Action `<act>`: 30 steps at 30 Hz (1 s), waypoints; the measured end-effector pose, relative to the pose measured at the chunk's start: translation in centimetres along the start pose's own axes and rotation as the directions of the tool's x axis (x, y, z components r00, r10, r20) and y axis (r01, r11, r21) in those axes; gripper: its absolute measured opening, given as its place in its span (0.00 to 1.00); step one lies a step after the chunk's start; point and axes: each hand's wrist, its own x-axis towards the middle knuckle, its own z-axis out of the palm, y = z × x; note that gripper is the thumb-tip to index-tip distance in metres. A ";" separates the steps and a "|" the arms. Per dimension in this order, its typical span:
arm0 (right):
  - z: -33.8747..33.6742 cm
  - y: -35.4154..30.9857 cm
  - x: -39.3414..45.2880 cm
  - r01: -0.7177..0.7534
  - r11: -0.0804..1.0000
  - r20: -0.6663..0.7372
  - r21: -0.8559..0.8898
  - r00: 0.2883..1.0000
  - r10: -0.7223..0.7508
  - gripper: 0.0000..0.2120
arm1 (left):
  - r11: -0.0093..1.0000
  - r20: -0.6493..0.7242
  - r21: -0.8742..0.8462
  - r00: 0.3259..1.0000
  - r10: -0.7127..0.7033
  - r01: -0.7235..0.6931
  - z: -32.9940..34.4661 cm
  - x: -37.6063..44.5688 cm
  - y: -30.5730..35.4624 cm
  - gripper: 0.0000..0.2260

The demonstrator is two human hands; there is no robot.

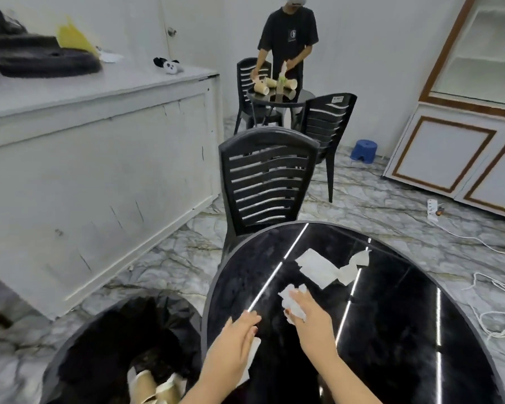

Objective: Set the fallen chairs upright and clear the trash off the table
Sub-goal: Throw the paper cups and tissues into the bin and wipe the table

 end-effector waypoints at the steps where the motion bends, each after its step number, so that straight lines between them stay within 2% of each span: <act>1: 1.6 -1.3 0.8 -0.002 0.999 0.004 0.035 1.000 0.002 0.08 | 0.999 -0.041 -0.002 0.999 -0.033 0.033 -1.7 -0.1 -0.6 0.13; 3: 5.4 -3.5 1.8 -0.016 0.972 0.110 0.232 0.994 -0.010 0.12 | 0.996 -0.126 -0.006 0.988 -0.087 0.087 -5.3 -0.6 -2.1 0.13; 4: 7.2 -4.9 2.1 -0.018 0.981 0.139 0.194 0.990 -0.010 0.15 | 0.994 -0.163 -0.010 0.981 -0.105 0.105 -7.1 -0.9 -2.9 0.13; 7: 12.5 -7.3 2.2 0.037 0.988 0.261 0.151 0.962 -0.076 0.12 | 0.984 -0.235 0.001 0.956 -0.173 0.178 -12.1 -2.4 -6.1 0.14; 8: 14.5 -7.9 2.2 0.091 0.981 0.265 0.171 0.955 -0.134 0.12 | 0.978 -0.261 -0.002 0.944 -0.202 0.209 -13.5 -3.0 -7.4 0.15; 10: 17.6 -9.7 2.0 0.010 0.953 0.344 0.303 0.931 -0.119 0.15 | 0.967 -0.299 -0.031 0.921 -0.252 0.254 -15.8 -4.4 -9.8 0.15; 11: 19.1 -10.5 1.7 -0.007 0.969 0.380 0.247 0.920 -0.090 0.15 | 0.962 -0.313 -0.044 0.911 -0.269 0.269 -16.7 -5.2 -11.0 0.15; 12: 20.6 -10.4 1.4 0.153 0.983 0.338 0.103 0.924 -0.179 0.14 | 0.958 -0.321 -0.051 0.904 -0.283 0.282 -17.5 -6.1 -12.2 0.15; 14: 23.4 -11.1 0.8 0.184 0.983 0.356 -0.026 0.920 -0.163 0.14 | 0.951 -0.314 -0.047 0.899 -0.306 0.307 -18.5 -7.5 -14.6 0.15; 16: 26.1 -10.9 0.4 0.122 0.992 0.373 0.039 0.919 -0.128 0.17 | 0.941 -0.303 -0.037 0.894 -0.330 0.336 -18.8 -8.4 -17.2 0.15; 20: 29.8 -9.3 -0.7 0.038 0.998 0.402 0.051 0.914 -0.055 0.20 | 0.914 -0.285 -0.048 0.871 -0.400 0.404 -18.3 -9.5 -21.2 0.15; 23: 32.1 -6.8 -0.9 0.001 1.000 0.472 -0.013 0.882 0.005 0.20 | 0.898 -0.265 -0.047 0.862 -0.433 0.437 -16.9 -9.7 -23.9 0.15; 28: 36.8 -0.5 -0.6 -0.039 0.990 0.532 -0.134 0.840 0.105 0.14 | 0.853 -0.219 -0.014 0.831 -0.511 0.521 -13.1 -9.7 -29.9 0.16; 30: 38.9 2.7 -0.3 -0.007 0.978 0.578 -0.210 0.806 0.130 0.14 | 0.830 -0.190 0.009 0.816 -0.546 0.557 -11.1 -9.8 -32.5 0.16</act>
